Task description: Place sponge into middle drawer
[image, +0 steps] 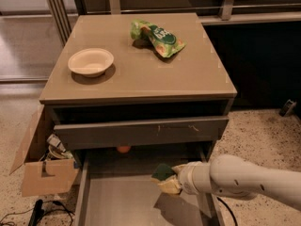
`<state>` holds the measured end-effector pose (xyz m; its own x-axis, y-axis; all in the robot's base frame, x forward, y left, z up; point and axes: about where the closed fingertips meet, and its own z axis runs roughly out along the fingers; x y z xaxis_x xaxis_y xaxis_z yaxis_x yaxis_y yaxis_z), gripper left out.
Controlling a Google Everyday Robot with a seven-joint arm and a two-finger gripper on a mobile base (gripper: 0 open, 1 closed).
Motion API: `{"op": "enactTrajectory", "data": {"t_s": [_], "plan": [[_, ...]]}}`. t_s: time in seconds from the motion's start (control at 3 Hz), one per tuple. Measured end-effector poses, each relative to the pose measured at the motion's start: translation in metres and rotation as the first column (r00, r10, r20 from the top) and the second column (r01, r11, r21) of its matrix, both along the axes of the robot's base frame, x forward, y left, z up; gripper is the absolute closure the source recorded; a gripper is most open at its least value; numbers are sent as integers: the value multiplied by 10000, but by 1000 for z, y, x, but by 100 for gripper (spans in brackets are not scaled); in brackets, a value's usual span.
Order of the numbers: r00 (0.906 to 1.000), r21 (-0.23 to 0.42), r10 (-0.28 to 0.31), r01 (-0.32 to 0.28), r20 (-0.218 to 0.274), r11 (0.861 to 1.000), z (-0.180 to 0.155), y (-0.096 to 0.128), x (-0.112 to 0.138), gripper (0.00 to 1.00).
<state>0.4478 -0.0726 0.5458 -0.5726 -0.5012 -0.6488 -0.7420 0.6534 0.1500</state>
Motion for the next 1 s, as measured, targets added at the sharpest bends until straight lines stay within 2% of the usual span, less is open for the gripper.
{"op": "enactTrajectory", "data": {"t_s": [0.33, 0.67, 1.0], "plan": [[9999, 33, 66, -66, -157, 10000, -35, 22, 14, 100], [9976, 162, 33, -22, -691, 9999, -101, 39, 24, 100], [9971, 177, -4, 18, -755, 9998, -108, 41, 25, 100]]}}
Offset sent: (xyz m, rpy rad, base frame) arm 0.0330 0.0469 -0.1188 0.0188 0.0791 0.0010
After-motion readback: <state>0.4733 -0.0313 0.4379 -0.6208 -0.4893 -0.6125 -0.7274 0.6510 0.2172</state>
